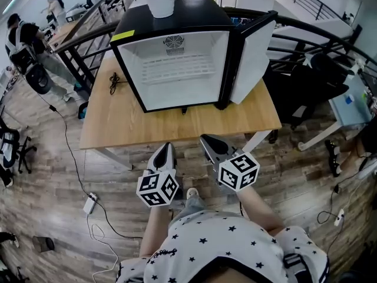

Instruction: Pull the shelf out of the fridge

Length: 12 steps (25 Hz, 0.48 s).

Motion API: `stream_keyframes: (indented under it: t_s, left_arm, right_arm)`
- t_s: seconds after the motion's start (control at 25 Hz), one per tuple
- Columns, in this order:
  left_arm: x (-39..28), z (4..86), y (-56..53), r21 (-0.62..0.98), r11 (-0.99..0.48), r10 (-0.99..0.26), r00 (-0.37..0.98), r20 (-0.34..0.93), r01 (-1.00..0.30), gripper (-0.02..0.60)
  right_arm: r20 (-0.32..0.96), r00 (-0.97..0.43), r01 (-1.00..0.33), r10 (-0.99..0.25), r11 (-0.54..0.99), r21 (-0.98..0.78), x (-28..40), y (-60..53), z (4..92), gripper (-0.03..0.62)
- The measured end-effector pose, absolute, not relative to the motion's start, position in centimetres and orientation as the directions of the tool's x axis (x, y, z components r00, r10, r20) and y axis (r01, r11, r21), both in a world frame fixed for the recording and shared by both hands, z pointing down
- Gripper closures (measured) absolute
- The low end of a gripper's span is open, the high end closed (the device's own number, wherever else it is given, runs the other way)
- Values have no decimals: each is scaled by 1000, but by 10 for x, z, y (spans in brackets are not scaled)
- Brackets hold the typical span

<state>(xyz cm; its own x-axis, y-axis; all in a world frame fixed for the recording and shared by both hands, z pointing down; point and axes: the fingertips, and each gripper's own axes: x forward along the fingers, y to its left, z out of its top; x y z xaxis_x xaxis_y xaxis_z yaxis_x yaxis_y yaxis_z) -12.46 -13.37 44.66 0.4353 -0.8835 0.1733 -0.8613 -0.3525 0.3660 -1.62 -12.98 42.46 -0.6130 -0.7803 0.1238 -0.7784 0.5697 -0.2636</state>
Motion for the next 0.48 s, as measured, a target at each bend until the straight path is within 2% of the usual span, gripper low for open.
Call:
stream_keyframes:
  t_s: [0.48]
  left_arm:
    - [-133,449,-216,369,-398,-861,481,166,-840,577]
  right_arm:
    - [89,-534,-826,-841,496,-268,-14,-208,420,571]
